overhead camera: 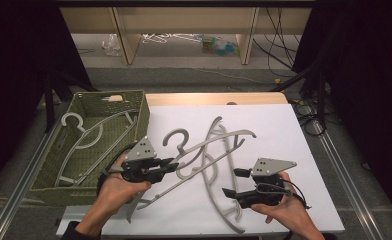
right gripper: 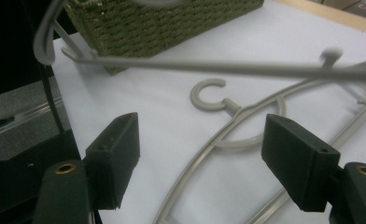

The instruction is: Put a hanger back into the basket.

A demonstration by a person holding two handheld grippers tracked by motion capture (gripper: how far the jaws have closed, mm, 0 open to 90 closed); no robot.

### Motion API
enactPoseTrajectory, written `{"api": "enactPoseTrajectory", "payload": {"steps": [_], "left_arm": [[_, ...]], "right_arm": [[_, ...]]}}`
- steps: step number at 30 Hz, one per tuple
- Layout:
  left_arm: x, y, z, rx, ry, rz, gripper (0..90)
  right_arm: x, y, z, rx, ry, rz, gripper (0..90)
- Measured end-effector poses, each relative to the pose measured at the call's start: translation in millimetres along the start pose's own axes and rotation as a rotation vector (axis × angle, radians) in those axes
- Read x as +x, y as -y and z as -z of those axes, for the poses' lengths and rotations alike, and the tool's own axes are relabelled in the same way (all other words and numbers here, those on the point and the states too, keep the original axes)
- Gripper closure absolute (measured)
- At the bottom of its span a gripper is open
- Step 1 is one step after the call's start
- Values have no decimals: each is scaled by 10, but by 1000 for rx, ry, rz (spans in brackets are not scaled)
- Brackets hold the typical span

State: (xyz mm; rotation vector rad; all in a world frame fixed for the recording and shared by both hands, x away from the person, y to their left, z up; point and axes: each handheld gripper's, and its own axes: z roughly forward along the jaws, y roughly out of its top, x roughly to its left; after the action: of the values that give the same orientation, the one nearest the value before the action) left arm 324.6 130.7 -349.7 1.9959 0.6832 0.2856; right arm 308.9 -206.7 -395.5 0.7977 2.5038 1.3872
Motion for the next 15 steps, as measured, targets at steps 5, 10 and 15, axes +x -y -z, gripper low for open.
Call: {"api": "enactPoseTrajectory", "payload": {"steps": [5, 10, 15], "left_arm": [[-11, -172, 201, -35, 7, 11, 790], [82, -326, 425, -52, -27, 14, 790], [244, -421, 618, -87, -59, 47, 790]], "right_arm": [[1, 55, -52, 2, -7, -3, 280], [-2, 79, -81, 6, -5, -9, 270], [-14, 111, -122, 25, -11, -17, 258]]}}
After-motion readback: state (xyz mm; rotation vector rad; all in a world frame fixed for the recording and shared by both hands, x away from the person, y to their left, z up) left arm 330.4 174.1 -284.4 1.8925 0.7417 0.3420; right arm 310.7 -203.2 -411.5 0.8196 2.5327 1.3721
